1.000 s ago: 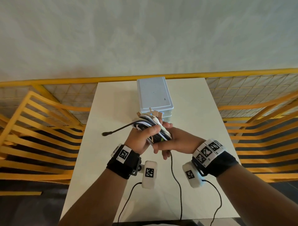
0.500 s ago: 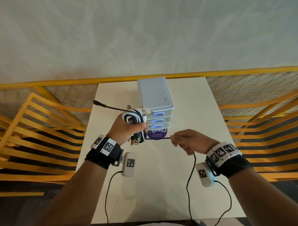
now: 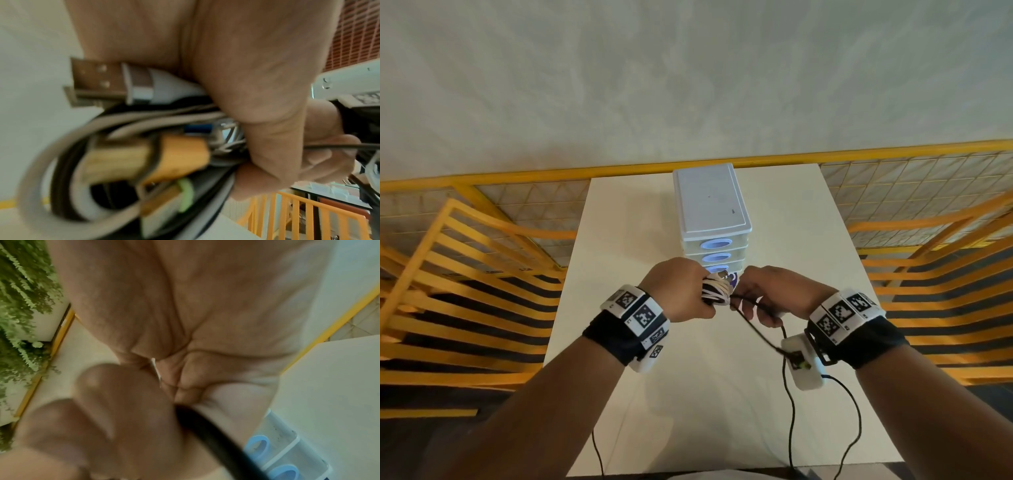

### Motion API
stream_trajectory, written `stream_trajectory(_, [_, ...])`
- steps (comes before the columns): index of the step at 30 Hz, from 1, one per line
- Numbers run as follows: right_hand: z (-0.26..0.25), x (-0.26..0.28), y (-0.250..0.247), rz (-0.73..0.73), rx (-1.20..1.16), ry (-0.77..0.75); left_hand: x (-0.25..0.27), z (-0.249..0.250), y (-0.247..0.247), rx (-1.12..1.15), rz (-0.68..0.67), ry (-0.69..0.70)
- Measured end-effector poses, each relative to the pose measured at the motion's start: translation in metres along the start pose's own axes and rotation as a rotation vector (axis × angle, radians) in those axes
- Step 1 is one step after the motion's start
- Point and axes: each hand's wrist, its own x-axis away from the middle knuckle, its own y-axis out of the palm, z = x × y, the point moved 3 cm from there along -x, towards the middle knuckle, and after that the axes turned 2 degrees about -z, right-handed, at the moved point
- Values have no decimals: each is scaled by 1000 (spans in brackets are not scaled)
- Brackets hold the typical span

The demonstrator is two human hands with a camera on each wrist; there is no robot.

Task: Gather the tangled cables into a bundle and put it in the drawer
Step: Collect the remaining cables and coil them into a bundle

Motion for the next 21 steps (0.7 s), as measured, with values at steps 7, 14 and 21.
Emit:
stream_trajectory(7, [-10,-6,-7,76,189,-101,2,-2,-8,15,121,20])
stream_trajectory(14, [-72,6,-28,219,473,-305,4,-5,-46,91,380,58])
stream_trajectory(21, [-96,14,-29,305,692,-346,-1,-2,-53,149,374,103])
